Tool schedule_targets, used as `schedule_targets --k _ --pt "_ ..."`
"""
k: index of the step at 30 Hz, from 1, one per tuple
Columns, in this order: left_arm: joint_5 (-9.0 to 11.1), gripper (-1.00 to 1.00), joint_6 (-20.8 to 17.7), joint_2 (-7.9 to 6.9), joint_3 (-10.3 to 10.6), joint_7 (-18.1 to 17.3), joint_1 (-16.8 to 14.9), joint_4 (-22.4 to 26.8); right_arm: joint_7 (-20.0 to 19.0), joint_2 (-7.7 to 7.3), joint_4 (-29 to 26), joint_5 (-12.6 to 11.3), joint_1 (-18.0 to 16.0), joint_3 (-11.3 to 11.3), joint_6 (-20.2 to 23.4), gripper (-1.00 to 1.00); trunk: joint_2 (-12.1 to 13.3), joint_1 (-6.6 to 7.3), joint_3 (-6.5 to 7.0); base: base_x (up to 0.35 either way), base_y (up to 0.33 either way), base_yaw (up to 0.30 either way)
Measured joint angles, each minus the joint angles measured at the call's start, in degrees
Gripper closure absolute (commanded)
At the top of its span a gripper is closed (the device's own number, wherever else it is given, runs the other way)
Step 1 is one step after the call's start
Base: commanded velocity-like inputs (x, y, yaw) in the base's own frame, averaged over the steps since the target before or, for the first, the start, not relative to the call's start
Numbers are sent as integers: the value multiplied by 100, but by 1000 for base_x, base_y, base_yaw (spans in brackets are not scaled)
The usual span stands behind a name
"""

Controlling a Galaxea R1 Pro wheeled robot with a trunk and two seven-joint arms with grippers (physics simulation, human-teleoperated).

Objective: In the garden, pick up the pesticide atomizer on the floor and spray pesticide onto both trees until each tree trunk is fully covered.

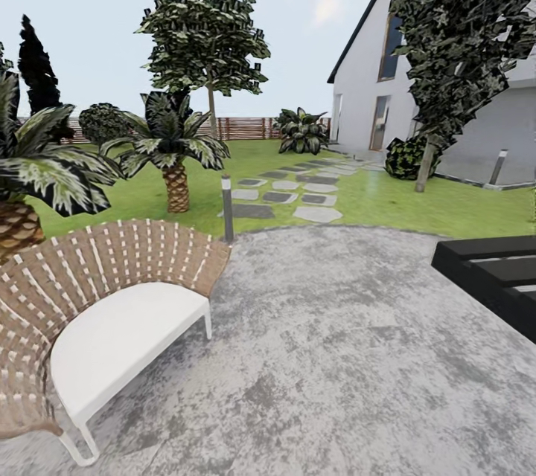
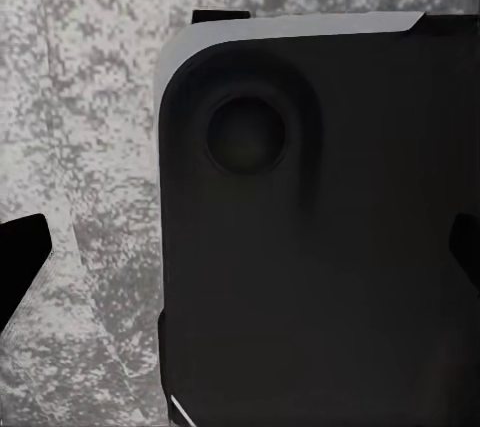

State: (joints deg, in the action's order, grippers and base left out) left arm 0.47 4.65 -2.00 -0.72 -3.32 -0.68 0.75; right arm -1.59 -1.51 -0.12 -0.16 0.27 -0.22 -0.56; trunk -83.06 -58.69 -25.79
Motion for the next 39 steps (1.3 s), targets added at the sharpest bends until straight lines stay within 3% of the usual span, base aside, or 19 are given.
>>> schedule_targets --k 13,26,39 --pt "0 -100 8 0 4 -4 0 0 0 -6 -4 -6 0 -9 0 -100 0 0 18 334 0 -168" --pt "-8 -100 192 7 8 -7 0 0 0 0 -4 -8 0 -9 -4 -100 0 0 21 334 0 -19" --pt "-8 -100 203 6 8 -7 0 0 7 0 3 -8 -1 -8 -270 -100 0 0 21 334 0 -42"
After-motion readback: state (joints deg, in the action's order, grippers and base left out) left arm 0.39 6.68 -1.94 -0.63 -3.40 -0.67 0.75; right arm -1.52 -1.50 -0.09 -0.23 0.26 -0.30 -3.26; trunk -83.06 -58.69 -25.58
